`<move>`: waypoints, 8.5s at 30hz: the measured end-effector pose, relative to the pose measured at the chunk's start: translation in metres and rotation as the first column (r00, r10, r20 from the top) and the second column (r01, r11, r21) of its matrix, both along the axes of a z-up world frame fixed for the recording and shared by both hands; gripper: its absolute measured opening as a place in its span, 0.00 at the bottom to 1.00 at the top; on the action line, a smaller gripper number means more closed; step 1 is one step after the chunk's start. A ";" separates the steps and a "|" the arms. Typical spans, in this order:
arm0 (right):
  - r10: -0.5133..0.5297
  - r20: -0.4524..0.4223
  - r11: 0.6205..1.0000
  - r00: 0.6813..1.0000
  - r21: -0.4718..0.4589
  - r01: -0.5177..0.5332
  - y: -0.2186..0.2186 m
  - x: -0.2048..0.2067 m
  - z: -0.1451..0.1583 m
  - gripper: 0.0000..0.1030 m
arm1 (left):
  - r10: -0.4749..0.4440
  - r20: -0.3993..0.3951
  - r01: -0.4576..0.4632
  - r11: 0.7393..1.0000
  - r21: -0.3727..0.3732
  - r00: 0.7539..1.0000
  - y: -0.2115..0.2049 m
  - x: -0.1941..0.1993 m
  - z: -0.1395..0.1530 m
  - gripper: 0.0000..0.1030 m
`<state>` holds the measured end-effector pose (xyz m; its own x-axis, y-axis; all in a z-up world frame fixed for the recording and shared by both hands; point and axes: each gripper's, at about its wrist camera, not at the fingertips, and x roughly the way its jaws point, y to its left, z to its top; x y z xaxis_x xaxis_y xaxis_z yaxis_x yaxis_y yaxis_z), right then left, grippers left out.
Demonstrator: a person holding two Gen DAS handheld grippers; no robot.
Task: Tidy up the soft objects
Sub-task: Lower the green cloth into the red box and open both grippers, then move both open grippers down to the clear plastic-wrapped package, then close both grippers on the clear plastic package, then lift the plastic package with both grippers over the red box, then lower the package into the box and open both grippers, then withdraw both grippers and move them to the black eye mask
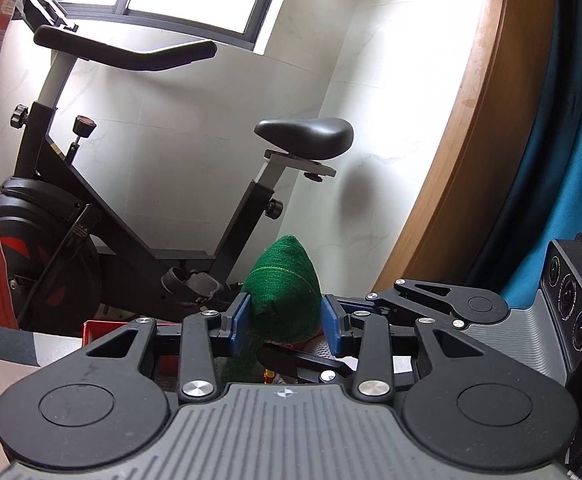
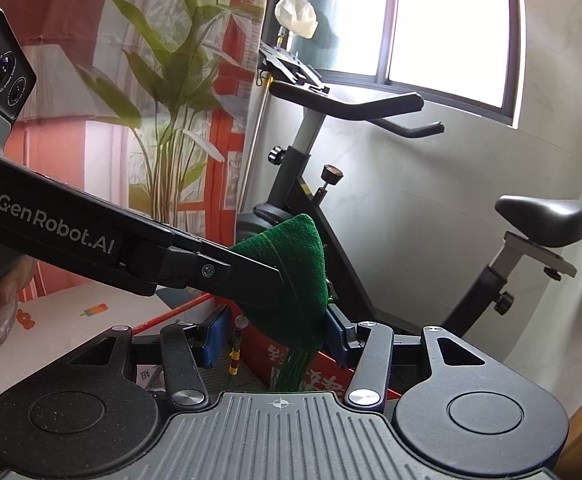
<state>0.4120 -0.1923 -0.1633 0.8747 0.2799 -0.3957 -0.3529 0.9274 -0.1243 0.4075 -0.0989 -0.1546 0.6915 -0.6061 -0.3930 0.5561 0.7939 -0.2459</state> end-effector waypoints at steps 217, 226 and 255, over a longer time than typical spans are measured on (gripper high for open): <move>-0.219 -0.323 0.975 0.921 -0.116 0.191 -0.077 0.033 -0.082 0.49 | 0.234 -0.076 -0.195 0.919 0.343 0.969 0.035 0.024 -0.071 0.35; -0.240 -0.420 0.971 0.875 -0.107 0.214 -0.069 0.038 -0.097 0.50 | 0.214 -0.113 -0.157 0.914 0.375 0.970 0.037 0.026 -0.076 0.37; -0.235 -0.307 0.923 0.922 0.226 0.311 -0.048 -0.108 -0.010 1.00 | 0.240 -0.042 -0.225 0.947 0.228 0.970 0.085 -0.114 -0.014 1.00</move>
